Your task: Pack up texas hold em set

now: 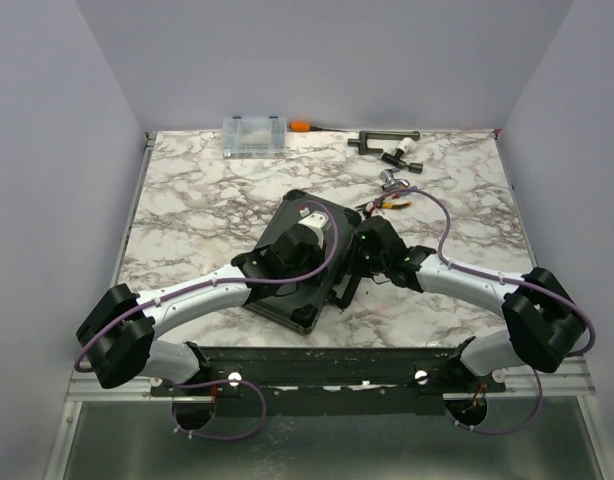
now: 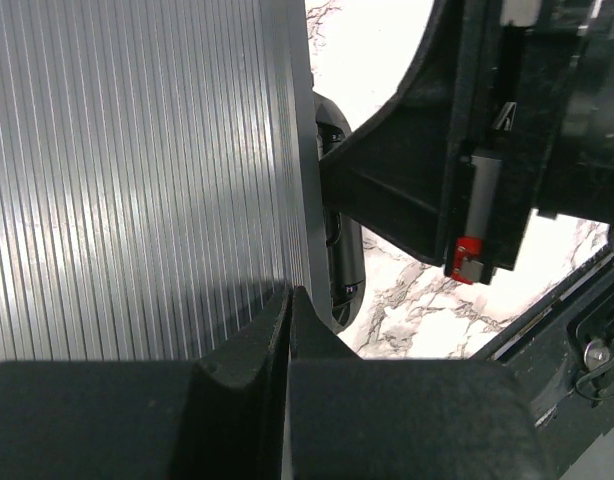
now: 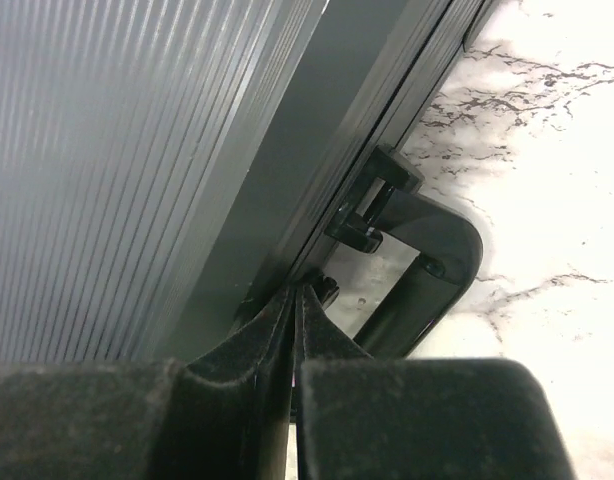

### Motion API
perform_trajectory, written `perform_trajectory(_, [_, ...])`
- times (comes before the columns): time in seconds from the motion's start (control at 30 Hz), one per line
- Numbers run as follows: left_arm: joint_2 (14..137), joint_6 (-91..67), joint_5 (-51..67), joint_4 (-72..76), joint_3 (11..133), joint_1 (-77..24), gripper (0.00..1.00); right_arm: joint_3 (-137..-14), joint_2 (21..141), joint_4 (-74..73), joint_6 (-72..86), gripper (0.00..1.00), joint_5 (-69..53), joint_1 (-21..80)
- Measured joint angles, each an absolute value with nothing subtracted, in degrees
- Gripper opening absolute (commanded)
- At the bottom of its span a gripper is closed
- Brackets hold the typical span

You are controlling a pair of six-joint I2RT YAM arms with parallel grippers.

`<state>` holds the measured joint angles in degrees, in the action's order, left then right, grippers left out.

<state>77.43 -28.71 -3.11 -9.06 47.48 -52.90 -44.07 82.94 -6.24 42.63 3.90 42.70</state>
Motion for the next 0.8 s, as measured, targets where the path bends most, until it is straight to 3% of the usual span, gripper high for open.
perform_trajectory(0.57, [77.5, -29.6, -5.1, -8.6, 47.2, -53.8, 0.00, -43.5, 79.0, -8.1, 44.9, 0.11, -1.3, 43.1])
perform_trajectory(0.8, [77.2, -30.0, -6.3, -8.2, 46.3, -54.5, 0.00, -40.9, 75.4, -10.6, 46.3, 0.34, 5.5, 44.1])
